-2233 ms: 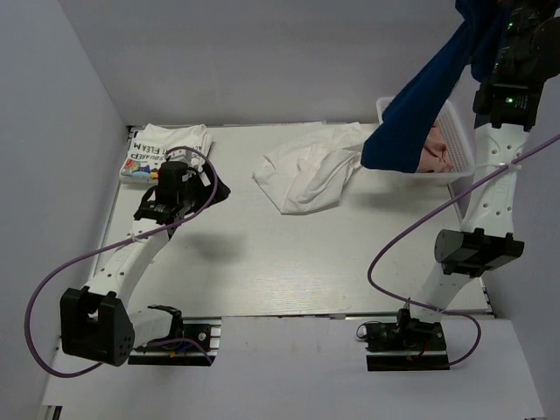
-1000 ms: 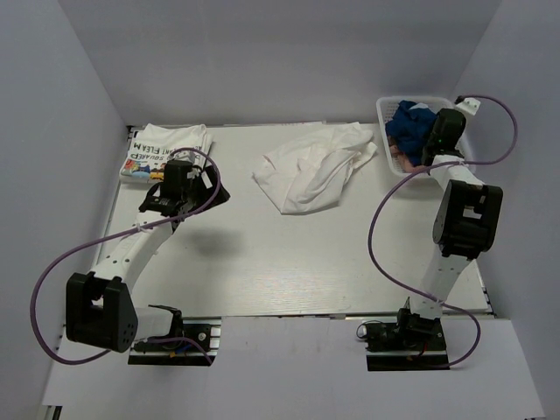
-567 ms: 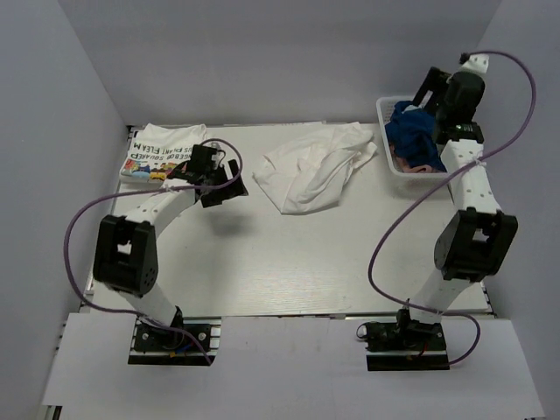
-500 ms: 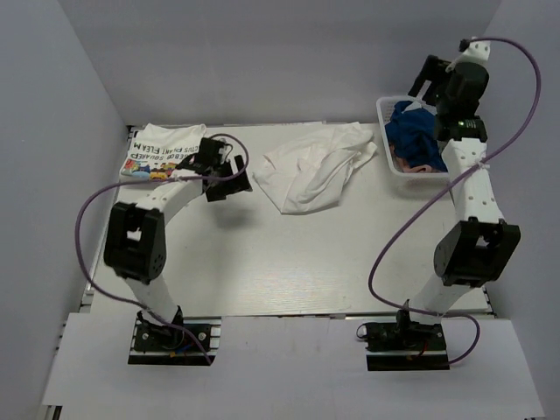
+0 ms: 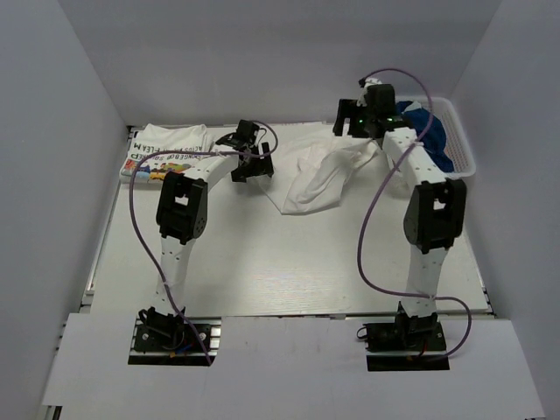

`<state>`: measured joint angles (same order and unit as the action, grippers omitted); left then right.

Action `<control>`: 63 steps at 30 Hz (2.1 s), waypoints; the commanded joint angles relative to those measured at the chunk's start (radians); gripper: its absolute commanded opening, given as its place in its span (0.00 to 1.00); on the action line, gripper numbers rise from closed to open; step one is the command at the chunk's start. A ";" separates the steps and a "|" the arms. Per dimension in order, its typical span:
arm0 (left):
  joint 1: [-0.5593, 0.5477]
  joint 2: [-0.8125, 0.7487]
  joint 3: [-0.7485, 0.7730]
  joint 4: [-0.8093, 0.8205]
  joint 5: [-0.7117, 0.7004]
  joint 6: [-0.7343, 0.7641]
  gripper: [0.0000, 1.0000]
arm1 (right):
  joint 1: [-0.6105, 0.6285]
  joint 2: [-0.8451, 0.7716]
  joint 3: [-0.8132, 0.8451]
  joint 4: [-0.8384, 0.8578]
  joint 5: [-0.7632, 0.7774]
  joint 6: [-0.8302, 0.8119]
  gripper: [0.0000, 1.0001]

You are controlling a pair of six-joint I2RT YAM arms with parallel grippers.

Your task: Fold and stack the t-shirts

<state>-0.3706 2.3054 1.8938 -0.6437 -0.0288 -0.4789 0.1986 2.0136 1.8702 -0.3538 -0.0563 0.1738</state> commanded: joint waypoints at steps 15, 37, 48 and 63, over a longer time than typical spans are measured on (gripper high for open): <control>-0.024 -0.087 0.024 0.059 -0.048 0.068 0.00 | 0.068 0.170 0.132 -0.068 0.296 0.179 0.00; -0.015 -1.546 -0.487 0.214 -0.206 -0.018 0.00 | 0.065 -1.168 -0.402 0.095 0.158 0.081 0.00; -0.005 -1.275 -0.464 0.115 -0.391 -0.085 0.00 | 0.061 -1.000 -0.531 0.088 0.183 0.147 0.00; 0.030 -0.599 -0.391 -0.146 -0.471 -0.224 1.00 | 0.070 -0.307 -0.407 0.145 0.075 0.055 0.90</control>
<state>-0.3367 1.8572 1.5085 -0.7593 -0.4831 -0.6830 0.2531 1.8950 1.4944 -0.2874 0.0589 0.2581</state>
